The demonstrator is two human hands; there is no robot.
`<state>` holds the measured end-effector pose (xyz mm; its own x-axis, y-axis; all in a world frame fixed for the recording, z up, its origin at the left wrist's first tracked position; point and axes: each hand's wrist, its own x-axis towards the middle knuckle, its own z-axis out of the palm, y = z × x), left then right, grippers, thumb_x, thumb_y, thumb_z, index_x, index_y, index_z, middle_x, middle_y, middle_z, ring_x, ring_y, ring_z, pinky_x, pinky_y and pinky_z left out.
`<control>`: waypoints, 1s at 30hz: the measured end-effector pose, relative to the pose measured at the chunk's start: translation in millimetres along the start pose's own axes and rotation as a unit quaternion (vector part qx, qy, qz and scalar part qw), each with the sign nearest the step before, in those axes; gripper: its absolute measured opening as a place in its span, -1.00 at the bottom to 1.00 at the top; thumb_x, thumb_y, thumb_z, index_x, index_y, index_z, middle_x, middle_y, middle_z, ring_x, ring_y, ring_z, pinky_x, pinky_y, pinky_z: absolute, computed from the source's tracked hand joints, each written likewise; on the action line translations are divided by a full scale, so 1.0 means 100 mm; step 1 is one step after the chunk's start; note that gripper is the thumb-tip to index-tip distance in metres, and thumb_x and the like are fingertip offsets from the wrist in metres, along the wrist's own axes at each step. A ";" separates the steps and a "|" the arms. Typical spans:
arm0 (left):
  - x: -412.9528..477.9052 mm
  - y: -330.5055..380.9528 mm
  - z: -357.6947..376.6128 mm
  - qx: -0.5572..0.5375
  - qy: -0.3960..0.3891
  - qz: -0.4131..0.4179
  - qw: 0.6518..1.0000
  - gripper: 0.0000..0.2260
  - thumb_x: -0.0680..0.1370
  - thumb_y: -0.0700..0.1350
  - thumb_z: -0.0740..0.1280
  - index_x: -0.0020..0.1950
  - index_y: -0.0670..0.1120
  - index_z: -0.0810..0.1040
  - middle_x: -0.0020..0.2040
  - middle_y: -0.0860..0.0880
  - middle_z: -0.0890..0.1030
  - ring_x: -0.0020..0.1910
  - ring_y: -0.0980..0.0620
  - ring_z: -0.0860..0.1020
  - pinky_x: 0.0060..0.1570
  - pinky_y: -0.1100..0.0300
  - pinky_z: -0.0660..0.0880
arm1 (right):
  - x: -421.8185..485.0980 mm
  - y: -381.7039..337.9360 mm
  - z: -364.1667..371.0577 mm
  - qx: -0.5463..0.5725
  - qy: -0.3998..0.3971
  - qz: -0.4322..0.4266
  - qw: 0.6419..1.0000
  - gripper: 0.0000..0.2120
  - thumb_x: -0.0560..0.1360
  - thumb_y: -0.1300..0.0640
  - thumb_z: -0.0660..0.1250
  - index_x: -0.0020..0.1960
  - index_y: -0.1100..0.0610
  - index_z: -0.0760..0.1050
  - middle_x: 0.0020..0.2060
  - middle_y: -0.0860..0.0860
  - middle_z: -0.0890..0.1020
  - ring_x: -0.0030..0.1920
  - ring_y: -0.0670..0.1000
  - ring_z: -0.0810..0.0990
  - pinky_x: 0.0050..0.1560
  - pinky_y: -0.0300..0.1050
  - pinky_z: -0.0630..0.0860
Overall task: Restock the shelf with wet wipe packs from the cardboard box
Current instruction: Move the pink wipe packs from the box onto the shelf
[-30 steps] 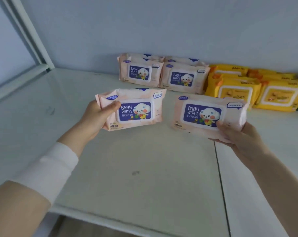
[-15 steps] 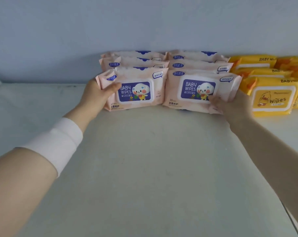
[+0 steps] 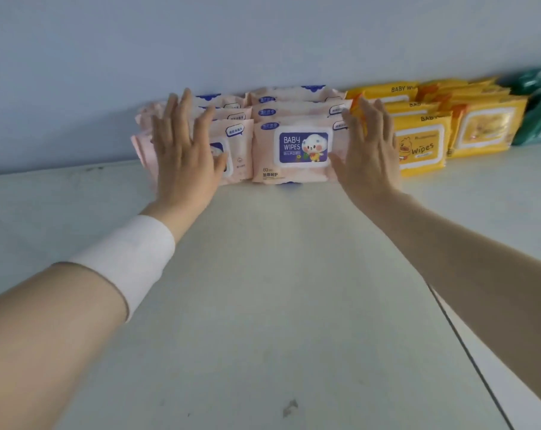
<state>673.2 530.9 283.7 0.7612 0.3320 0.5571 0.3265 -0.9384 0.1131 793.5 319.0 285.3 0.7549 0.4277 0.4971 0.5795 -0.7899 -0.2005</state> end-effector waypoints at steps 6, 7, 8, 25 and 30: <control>0.13 1.58 -0.31 0.081 -0.151 0.182 0.968 -0.50 0.60 -0.10 0.16 0.50 -0.19 0.12 0.54 -0.16 0.11 0.54 -0.12 -0.06 0.49 -0.02 -0.13 | -0.48 0.96 -0.87 -0.148 -0.131 -0.005 0.980 -0.41 0.58 0.02 0.18 0.52 0.16 0.07 0.53 0.18 -0.02 0.53 0.19 -0.14 0.49 0.20 -0.17; 0.08 1.90 -0.35 0.089 -0.157 0.196 0.964 -0.50 0.60 -0.08 0.16 0.50 -0.18 0.12 0.53 -0.16 0.12 0.54 -0.11 -0.04 0.48 -0.03 -0.11 | -0.62 1.18 -1.04 -0.156 -0.143 0.017 0.977 -0.40 0.57 0.00 0.17 0.52 0.15 0.05 0.53 0.17 -0.02 0.53 0.19 -0.14 0.49 0.20 -0.18; 0.01 2.22 -0.39 0.096 -0.161 0.211 0.959 -0.49 0.59 -0.07 0.17 0.50 -0.17 0.13 0.53 -0.16 0.14 0.54 -0.11 -0.02 0.48 -0.04 -0.09 | -0.78 1.41 -1.22 -0.160 -0.152 0.039 0.974 -0.39 0.57 -0.01 0.17 0.52 0.14 0.04 0.53 0.17 -0.02 0.53 0.19 -0.13 0.49 0.20 -0.17; -2.13 7.90 -0.05 0.010 -0.260 0.512 0.819 -0.59 0.59 -0.02 0.16 0.41 -0.15 0.29 0.41 -0.16 0.36 0.43 -0.15 0.24 0.42 -0.07 0.11 | -4.49 5.50 -3.48 -0.273 -0.343 0.405 0.802 -0.51 0.58 0.00 0.13 0.46 0.11 0.18 0.44 0.14 0.27 0.50 0.19 0.07 0.43 0.37 -0.03; -3.06 8.95 0.56 -0.019 -0.304 0.577 0.758 -0.59 0.58 -0.02 0.18 0.38 -0.15 0.32 0.40 -0.18 0.36 0.43 -0.17 0.24 0.41 -0.08 0.17 | -5.57 6.16 -3.36 -0.238 -0.388 0.485 0.747 -0.54 0.58 0.04 0.13 0.45 0.12 0.23 0.42 0.13 0.30 0.51 0.18 0.04 0.41 0.38 -0.04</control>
<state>764.4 -405.4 168.6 0.6495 -0.7394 -0.1771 -0.7602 -0.6365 -0.1304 626.8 -553.3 168.3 0.8061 -0.4674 -0.3630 -0.3911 -0.8811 0.2660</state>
